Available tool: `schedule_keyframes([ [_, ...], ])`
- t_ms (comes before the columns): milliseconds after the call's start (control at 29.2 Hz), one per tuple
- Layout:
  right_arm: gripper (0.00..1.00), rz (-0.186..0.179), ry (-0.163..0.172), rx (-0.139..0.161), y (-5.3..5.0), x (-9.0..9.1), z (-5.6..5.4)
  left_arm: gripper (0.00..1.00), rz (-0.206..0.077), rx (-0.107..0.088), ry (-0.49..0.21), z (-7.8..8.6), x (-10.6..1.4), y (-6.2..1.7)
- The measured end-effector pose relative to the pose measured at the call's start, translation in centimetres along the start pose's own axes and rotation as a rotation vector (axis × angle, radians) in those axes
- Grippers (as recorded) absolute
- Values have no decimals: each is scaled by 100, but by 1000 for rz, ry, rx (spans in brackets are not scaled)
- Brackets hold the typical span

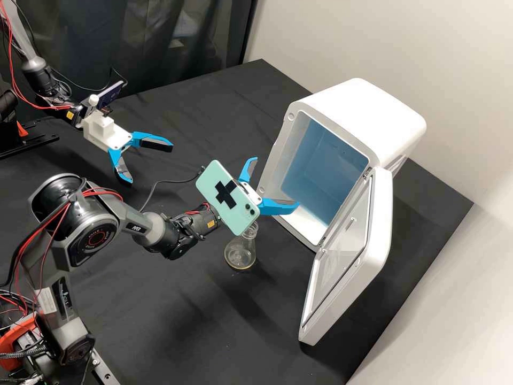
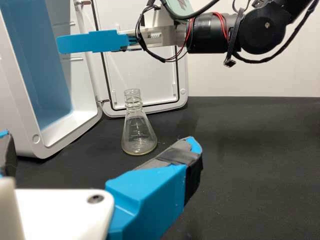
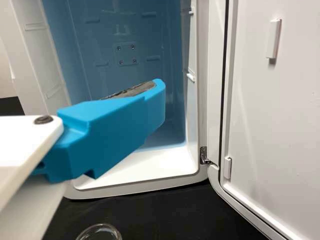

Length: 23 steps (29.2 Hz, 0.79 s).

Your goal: Place the flask in the incubator

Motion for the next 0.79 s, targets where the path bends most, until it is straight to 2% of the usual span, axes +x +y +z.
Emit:
schedule_keyframes([
  [274,100,3,-1,1,-2,-16,14,100,1,-6,23,-62,-7,-9],
  [479,100,2,-33,-2,54,-143,145,100,1,-8,26,-70,-9,-8],
  [582,100,17,-33,-2,98,-219,186,100,1,-13,25,-69,-9,-8],
  [787,100,-3,-45,4,99,-376,280,100,12,-14,16,-60,-9,2],
])
